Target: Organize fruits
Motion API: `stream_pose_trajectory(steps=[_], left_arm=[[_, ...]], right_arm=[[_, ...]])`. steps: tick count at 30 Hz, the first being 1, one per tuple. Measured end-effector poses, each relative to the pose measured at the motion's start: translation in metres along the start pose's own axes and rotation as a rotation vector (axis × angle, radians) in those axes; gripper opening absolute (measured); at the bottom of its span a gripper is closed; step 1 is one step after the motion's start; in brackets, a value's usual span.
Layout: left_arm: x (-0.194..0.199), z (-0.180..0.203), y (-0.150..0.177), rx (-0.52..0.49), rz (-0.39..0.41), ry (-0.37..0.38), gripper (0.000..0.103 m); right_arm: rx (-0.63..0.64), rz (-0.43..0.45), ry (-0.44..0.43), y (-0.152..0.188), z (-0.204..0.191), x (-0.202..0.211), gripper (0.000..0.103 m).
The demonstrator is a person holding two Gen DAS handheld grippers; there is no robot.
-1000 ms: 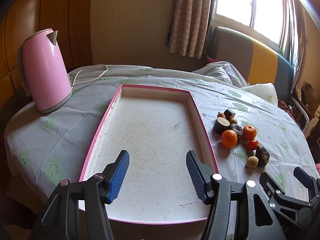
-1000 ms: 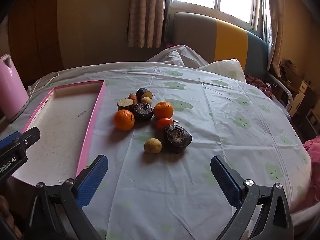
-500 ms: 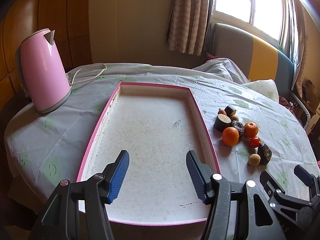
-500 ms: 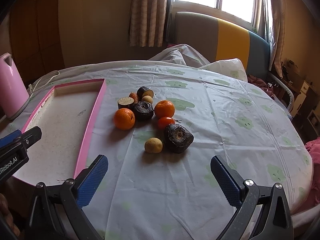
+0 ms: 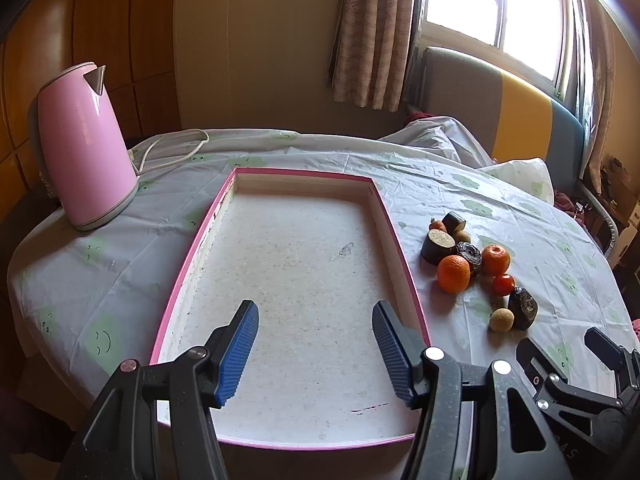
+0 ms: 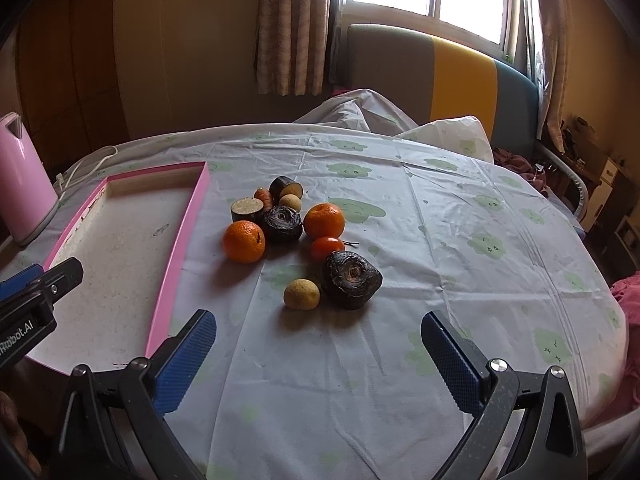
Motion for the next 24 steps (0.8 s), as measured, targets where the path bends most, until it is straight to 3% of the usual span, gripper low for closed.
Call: stream_pose_trajectory(steps=[24], left_arm=[[0.002,0.013,0.003,-0.035,-0.013,0.007,0.060]], right_arm=[[-0.028,-0.001,-0.001,0.004,0.014,-0.002,0.103]])
Point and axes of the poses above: each gripper's, at about its wrist camera, not at the fingertips, and x roughly against the way its jaws point, z to its right, y to its underside, the point moved 8 cm from there along -x, roughly the way its jaws point, and after that the axes turned 9 degrees about x, right-handed, at the moved point
